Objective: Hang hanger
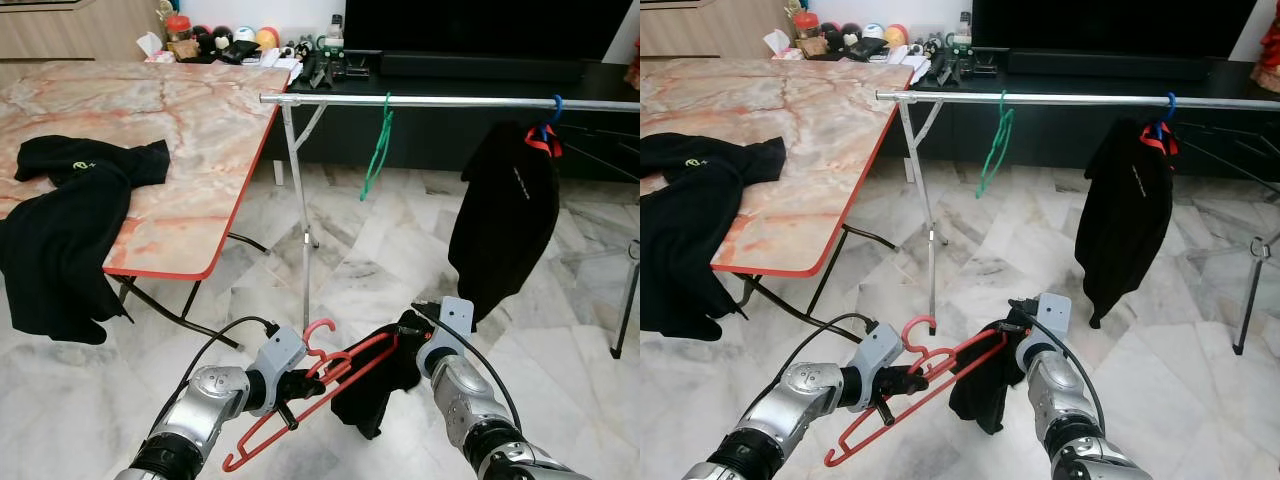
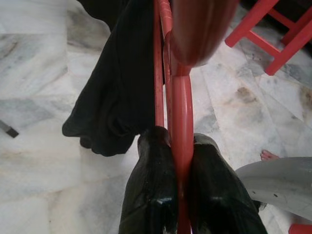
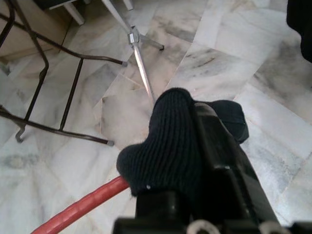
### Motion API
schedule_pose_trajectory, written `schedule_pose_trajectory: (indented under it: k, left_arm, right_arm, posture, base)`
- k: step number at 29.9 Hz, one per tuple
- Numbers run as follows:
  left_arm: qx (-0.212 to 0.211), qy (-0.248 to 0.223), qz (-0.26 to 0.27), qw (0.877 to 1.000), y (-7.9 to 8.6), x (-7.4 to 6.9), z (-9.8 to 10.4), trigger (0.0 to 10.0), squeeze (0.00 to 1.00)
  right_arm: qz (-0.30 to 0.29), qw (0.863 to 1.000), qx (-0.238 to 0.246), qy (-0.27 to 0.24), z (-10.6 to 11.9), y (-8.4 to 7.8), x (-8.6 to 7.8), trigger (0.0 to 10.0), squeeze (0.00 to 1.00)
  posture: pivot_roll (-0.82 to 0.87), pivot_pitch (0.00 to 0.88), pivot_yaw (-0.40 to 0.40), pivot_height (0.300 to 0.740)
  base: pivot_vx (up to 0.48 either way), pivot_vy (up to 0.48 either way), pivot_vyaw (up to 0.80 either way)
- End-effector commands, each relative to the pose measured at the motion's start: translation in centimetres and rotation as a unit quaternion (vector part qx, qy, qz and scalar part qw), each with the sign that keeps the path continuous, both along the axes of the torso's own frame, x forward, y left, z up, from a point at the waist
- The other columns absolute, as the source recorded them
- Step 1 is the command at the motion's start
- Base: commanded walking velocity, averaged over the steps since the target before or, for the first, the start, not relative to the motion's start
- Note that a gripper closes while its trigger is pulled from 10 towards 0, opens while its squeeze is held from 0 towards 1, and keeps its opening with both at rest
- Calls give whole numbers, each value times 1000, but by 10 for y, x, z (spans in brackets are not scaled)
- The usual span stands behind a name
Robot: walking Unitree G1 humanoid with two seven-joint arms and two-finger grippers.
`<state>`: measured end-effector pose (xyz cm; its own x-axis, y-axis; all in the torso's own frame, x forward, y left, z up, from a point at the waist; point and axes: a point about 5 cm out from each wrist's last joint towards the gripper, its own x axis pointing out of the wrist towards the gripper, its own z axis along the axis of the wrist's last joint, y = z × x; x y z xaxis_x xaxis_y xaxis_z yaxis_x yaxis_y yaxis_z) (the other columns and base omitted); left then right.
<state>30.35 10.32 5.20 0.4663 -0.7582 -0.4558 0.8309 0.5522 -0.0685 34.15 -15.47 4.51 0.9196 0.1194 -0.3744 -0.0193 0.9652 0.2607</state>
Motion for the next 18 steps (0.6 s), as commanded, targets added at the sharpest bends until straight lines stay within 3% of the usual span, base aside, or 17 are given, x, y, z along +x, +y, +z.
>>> schedule_pose_trajectory:
  k: [1, 10, 18]
  left_arm:
    - [2, -5, 3, 1000, -1, 0, -1, 10000, 0]
    - [1, -51, 45, 998, -11, 19, 12, 10000, 0]
    - [-6, -65, 49, 997, -18, 24, 17, 10000, 0]
  right_arm:
    - [9, 1000, 2, -25, 16, 0, 11, 10000, 0]
    - [10, 999, 1, -36, 28, -3, 19, 10000, 0]
    - [6, 999, -6, -43, 34, -6, 23, 10000, 0]
  posture:
    - [57, 128, 7, 740]
    - [55, 64, -11, 740]
    - [47, 39, -10, 740]
  base:
    - [0, 0, 0]
    - [0, 0, 0]
    - [0, 0, 0]
